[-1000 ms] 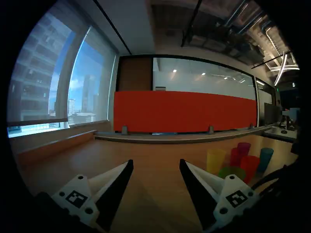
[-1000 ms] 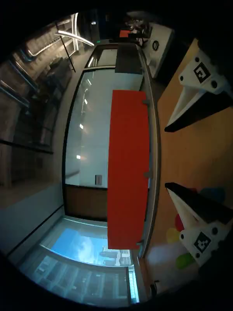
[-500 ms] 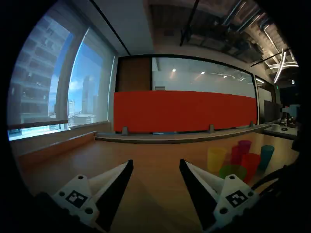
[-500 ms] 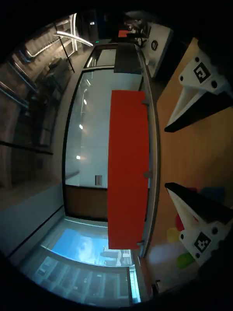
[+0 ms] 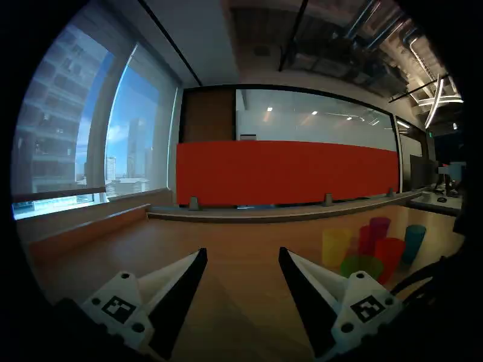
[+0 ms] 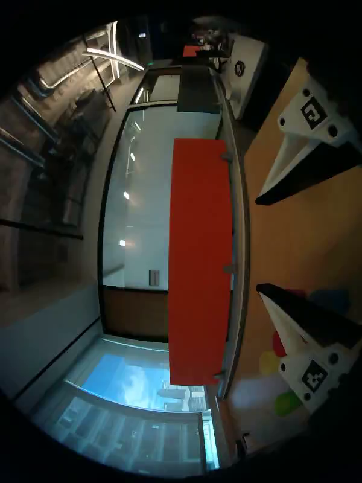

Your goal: Pour water

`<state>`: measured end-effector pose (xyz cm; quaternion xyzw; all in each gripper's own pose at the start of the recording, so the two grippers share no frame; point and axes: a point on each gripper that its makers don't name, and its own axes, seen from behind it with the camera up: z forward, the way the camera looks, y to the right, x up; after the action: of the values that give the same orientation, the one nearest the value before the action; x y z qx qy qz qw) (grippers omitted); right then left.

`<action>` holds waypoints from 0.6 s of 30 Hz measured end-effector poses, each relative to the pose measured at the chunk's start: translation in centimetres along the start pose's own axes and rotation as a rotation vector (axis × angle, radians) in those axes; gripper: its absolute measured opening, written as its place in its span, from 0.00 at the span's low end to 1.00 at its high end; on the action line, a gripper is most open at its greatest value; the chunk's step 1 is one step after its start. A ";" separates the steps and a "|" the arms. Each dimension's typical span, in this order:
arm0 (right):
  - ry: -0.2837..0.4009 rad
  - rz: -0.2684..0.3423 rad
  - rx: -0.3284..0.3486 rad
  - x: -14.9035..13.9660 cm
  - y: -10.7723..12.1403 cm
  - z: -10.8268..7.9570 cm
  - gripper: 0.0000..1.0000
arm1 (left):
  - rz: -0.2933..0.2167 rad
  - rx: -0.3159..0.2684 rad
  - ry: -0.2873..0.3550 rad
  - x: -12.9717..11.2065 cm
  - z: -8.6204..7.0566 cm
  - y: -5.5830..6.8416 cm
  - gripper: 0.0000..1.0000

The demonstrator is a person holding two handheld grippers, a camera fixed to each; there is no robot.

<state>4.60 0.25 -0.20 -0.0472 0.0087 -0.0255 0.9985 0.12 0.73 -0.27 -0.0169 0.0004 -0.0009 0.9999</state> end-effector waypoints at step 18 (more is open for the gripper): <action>0.043 -0.036 0.022 -1.6 0.2 -0.1 1.00 | 0.001 0.000 0.000 0.0 0.0 0.0 0.88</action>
<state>2.96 0.51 -0.31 -0.0358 0.0290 -0.0444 0.9980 0.10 0.74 -0.27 -0.0170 0.0002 -0.0002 0.9999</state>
